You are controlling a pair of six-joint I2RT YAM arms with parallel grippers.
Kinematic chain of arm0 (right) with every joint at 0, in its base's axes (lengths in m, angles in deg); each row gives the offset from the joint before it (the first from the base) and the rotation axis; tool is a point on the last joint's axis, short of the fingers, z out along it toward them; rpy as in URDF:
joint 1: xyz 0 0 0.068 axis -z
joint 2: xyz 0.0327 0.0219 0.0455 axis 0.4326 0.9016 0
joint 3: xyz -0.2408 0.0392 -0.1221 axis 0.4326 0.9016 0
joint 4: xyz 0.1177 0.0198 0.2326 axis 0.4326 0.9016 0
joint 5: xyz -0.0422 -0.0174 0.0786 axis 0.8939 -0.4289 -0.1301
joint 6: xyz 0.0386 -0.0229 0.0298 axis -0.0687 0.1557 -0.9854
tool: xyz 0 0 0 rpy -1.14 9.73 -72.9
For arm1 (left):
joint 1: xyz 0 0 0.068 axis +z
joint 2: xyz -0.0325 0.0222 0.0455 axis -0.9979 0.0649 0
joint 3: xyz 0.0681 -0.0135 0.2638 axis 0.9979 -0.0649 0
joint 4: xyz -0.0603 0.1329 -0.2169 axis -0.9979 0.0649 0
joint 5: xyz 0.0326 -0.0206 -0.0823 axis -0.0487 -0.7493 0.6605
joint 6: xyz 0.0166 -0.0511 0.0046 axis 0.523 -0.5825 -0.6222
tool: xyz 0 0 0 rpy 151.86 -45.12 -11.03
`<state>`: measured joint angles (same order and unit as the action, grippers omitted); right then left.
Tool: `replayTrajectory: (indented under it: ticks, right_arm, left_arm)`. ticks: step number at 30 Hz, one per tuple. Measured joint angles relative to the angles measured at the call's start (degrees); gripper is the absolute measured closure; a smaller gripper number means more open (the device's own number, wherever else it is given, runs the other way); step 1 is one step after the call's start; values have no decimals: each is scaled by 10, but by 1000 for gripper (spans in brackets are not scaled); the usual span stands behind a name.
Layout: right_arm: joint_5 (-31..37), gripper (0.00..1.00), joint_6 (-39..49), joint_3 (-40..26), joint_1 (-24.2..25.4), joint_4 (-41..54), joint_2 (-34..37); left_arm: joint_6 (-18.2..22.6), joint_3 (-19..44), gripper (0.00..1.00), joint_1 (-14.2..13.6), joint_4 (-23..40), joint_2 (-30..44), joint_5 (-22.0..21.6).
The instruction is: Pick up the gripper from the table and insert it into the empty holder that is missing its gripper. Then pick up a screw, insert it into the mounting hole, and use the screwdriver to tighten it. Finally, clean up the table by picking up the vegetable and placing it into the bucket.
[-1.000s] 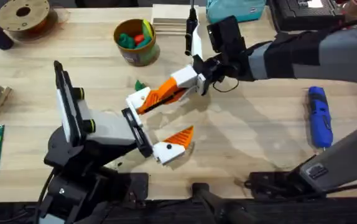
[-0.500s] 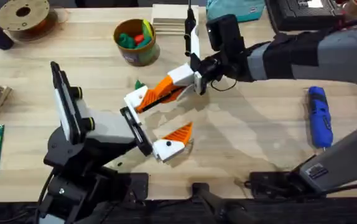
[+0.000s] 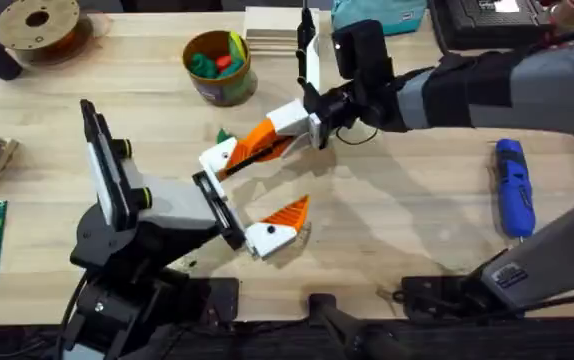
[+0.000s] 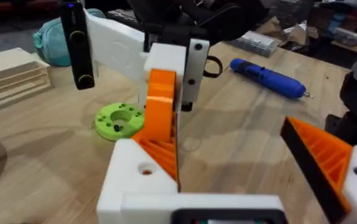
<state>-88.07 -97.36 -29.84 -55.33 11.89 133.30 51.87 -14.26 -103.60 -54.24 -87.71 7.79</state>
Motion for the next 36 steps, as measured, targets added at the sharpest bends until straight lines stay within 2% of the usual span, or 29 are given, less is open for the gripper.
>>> replayTrajectory:
  ticks: [33,36]
  right_arm:
    - [19,988,-1,0,-9,-17,0]
    - [17,951,-2,0,-9,-26,0]
  left_arm:
    - [-13,0,13,3,0,0,-12]
    - [-9,0,13,3,-1,0,-13]
